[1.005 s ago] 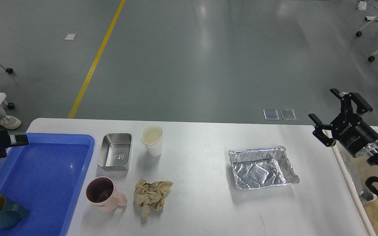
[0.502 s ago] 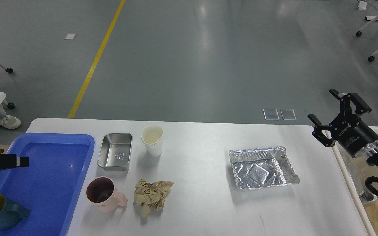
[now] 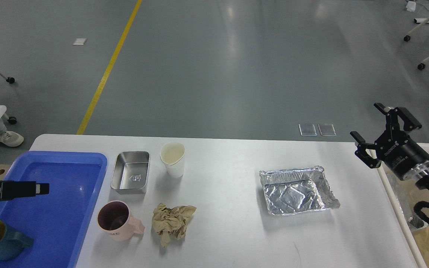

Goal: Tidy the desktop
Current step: 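Grasp the pink mug with the left gripper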

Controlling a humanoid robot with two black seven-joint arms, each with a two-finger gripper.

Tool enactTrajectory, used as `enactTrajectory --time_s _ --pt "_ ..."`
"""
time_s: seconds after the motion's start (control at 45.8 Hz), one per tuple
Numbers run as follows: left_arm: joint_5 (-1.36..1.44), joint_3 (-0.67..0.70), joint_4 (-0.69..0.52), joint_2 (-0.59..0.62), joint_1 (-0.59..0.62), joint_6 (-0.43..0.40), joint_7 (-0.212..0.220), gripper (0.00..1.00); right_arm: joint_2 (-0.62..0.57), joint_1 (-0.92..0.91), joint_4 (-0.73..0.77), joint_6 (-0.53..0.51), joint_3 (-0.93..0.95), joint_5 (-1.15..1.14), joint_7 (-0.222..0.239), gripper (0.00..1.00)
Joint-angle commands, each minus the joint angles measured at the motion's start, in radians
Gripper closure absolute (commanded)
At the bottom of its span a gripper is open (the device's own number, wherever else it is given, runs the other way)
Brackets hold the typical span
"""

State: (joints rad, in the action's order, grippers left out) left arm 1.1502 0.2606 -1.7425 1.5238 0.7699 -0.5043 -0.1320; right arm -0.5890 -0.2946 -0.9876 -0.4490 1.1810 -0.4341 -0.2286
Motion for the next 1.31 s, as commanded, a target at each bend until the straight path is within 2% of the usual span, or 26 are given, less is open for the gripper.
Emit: enactTrajectory --time_s 0.0,0.24,0.721,1.005,1.114,1.289 --pt "0.037 -0.009 0.006 -0.049 -0.006 0.024 0.012 0.09 0.001 -0.001 0.003 0.003 -0.003 -0.003 0.0 0.0" --pt "0.098 -0.072 0.069 -0.183 -0.037 0.098 0.1 0.1 0.012 -0.005 0.007 0.013 -0.047 -0.017 0.0 0.0" --pt "0.12 -0.204 0.276 -0.477 -0.035 0.219 0.103 0.1 0.017 -0.014 0.029 0.023 -0.069 -0.018 0.0 0.0" --pt "0.12 -0.23 0.359 -0.58 -0.037 0.253 0.103 0.12 0.015 -0.015 0.038 0.023 -0.07 -0.018 0.0 0.0" --pt "0.118 -0.231 0.379 -0.608 -0.037 0.254 0.101 0.17 0.017 -0.015 0.047 0.023 -0.069 -0.018 0.0 0.0" --pt "0.118 -0.273 0.396 -0.617 -0.037 0.254 0.098 0.34 0.012 -0.015 0.047 0.023 -0.069 -0.017 0.0 0.0"
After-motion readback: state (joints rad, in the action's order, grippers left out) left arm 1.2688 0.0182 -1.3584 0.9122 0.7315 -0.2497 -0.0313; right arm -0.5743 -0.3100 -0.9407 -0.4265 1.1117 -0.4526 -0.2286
